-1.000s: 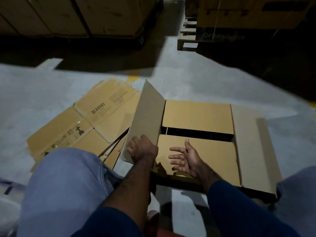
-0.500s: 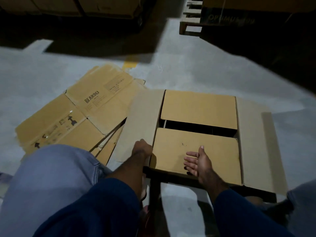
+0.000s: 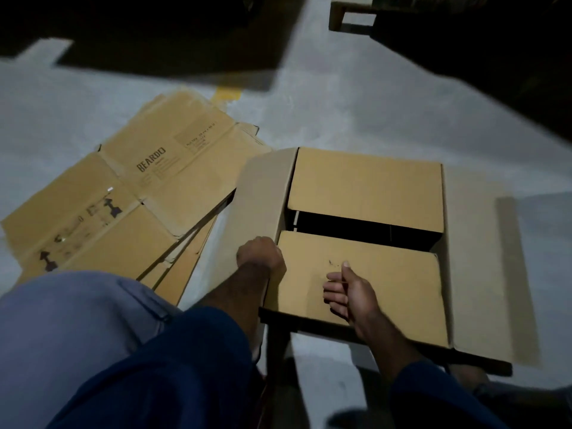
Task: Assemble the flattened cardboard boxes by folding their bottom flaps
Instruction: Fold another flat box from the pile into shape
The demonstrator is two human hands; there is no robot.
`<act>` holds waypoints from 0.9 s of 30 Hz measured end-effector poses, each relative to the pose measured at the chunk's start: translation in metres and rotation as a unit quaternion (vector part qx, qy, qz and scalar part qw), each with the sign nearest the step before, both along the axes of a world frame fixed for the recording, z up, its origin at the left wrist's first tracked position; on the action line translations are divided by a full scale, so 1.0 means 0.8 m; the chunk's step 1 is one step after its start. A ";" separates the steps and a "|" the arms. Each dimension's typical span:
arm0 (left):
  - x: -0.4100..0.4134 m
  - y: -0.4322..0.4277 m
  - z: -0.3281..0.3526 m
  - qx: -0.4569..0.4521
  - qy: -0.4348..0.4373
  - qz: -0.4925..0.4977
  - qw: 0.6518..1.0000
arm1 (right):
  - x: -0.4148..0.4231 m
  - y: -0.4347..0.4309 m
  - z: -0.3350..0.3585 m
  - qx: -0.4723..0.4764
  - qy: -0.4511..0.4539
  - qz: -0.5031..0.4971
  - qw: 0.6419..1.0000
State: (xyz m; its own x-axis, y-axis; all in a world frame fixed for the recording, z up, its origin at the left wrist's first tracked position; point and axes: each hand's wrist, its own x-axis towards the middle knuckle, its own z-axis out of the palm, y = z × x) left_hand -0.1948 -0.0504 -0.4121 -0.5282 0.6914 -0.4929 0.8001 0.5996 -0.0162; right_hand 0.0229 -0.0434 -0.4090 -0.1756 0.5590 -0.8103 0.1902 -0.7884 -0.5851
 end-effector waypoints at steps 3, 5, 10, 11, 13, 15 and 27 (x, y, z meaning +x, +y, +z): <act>-0.002 0.006 -0.007 0.000 0.015 -0.019 1.000 | -0.007 -0.006 -0.011 0.005 -0.007 0.006 1.000; -0.006 0.012 -0.010 -0.026 -0.006 -0.027 0.999 | -0.011 -0.011 -0.014 0.007 -0.009 0.012 1.000; -0.011 0.021 -0.017 -0.035 -0.048 -0.020 0.998 | -0.016 -0.014 -0.010 0.016 -0.008 0.007 1.000; -0.012 0.020 -0.019 -0.027 -0.052 -0.011 0.998 | -0.016 -0.012 -0.009 0.012 -0.008 0.004 1.000; -0.012 0.015 -0.023 -0.010 -0.039 -0.006 0.999 | -0.017 -0.011 -0.008 0.009 -0.011 0.004 1.000; -0.011 0.014 -0.023 0.012 -0.008 -0.017 1.000 | -0.015 -0.011 -0.010 0.007 -0.014 0.004 1.000; -0.041 0.145 -0.006 0.014 0.019 -0.040 0.999 | -0.012 0.008 -0.028 0.004 0.012 -0.040 0.999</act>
State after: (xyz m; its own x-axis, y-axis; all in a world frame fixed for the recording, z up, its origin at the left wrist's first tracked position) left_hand -0.2273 0.0659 -0.4169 -0.4889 0.7451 -0.4537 0.8446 0.5344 -0.0324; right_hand 0.0130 -0.0367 -0.4311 -0.1486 0.5781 -0.8023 0.1121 -0.7963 -0.5945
